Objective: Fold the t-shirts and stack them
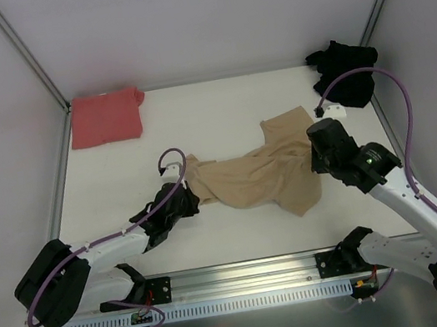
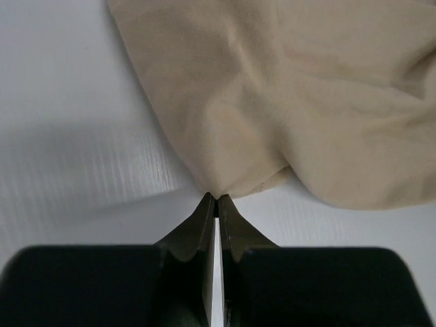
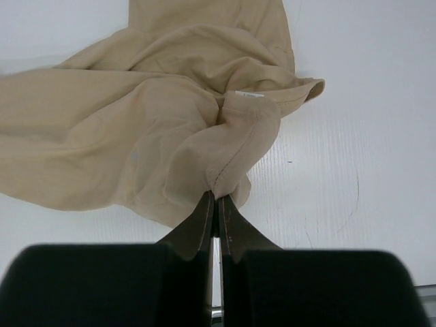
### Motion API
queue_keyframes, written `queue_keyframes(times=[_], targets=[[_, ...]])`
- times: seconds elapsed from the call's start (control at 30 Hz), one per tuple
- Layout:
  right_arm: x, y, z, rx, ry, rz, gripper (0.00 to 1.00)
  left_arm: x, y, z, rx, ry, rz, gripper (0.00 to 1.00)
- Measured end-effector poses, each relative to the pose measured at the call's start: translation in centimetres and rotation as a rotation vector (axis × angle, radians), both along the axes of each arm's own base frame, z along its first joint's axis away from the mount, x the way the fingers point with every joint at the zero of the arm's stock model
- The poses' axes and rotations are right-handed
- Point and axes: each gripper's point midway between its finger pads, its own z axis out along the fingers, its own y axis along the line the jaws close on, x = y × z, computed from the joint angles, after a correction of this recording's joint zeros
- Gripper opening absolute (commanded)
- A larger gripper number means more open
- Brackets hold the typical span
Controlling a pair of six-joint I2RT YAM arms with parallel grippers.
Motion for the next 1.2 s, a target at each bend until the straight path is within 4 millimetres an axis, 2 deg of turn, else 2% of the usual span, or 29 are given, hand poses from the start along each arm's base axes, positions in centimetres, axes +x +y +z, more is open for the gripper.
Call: queue_keyframes(times=[0.27,0.4,0.5,0.63,0.67,0.7,0.77,0.83,0.9,0.97,1.03,1.2], targets=[[0.0,0.0,-0.7,-0.01,0.022,-0.001,0.0,0.7,0.8,0.5,0.035,-0.041,0.04,0.0],[0.0,0.1,-0.8,-0.009,0.027,0.002,0.0,0.8,1.2,1.6,0.038,-0.062,0.057,0.0],[0.0,0.1,-0.8,-0.01,0.028,0.003,0.0,1.0,1.2,4.5,0.022,-0.102,0.061,0.0],[0.0,-0.3,-0.5,-0.02,0.029,0.001,0.01,0.9,1.5,11.1,-0.03,-0.218,0.063,0.0],[0.0,-0.5,-0.1,-0.023,0.025,-0.002,0.0,0.7,2.1,12.0,-0.018,-0.233,0.071,0.0],[0.1,-0.7,0.5,-0.023,0.016,-0.006,0.0,0.6,2.4,14.8,-0.052,-0.283,0.08,0.0],[0.3,-1.1,2.6,-0.019,-0.019,-0.01,0.0,0.3,3.7,18.1,-0.064,-0.343,0.103,0.0],[0.8,-1.6,5.9,0.001,-0.084,-0.02,0.0,-0.2,5.1,20.5,-0.061,-0.386,0.127,0.0],[1.2,-2.1,9.1,0.021,-0.155,-0.034,0.0,-0.7,6.3,22.0,-0.047,-0.41,0.145,0.0],[1.2,-2.5,11.9,0.037,-0.217,-0.039,0.0,-1.2,7.3,22.5,-0.026,-0.415,0.156,0.0],[0.8,-2.9,13.9,0.046,-0.258,-0.039,0.0,-1.7,8.1,22.1,0.003,-0.402,0.161,0.0],[-0.7,-3.7,16.5,0.056,-0.295,-0.033,0.01,-3.1,9.5,21.1,0.047,-0.365,0.153,0.0]])
